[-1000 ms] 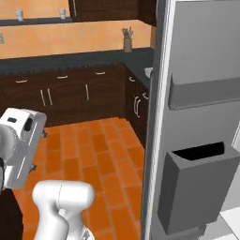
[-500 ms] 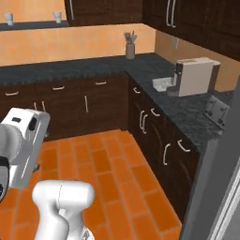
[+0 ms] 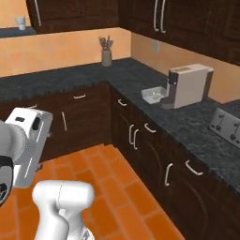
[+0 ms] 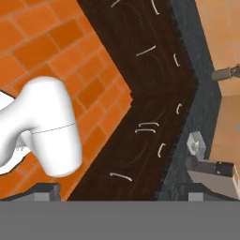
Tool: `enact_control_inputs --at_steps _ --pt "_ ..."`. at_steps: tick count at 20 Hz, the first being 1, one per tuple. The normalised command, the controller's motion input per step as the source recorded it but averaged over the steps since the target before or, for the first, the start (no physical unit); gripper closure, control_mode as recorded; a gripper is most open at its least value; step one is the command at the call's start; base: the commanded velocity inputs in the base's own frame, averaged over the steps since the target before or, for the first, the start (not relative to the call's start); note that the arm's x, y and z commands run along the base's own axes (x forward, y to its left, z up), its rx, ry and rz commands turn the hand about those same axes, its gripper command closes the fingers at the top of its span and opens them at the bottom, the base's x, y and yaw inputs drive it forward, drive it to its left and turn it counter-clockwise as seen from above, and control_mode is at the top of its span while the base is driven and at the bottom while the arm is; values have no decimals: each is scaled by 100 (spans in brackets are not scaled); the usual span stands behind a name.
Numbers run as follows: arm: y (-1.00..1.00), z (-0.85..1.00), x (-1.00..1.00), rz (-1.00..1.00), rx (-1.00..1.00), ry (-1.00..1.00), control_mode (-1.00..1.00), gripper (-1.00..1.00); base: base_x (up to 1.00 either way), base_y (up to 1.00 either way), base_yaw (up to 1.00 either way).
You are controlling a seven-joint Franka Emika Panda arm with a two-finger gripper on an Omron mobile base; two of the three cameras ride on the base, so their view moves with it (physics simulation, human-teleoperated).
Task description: Take the meat container that has the steak and place it on the second highest rack of the freezer. Then take the vegetable container that has the garlic and lemon wedge and place it on the highest rack of the freezer.
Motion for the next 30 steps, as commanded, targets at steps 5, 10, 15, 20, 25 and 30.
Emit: enact_control_inputs --at_steps 5,10,15,20,25,30 --pt "0 0 0 0 0 0 100 -100 100 81 -60" --pt "0 0 0 0 0 0 100 -100 100 88 -61" --pt "0 0 0 0 0 0 100 -100 100 98 -54" --pt "0 0 0 0 0 0 100 -100 100 89 -48" --pt "0 0 0 0 0 0 100 -100 96 67 -45" --pt "0 0 0 0 0 0 100 -100 55 6 -19"
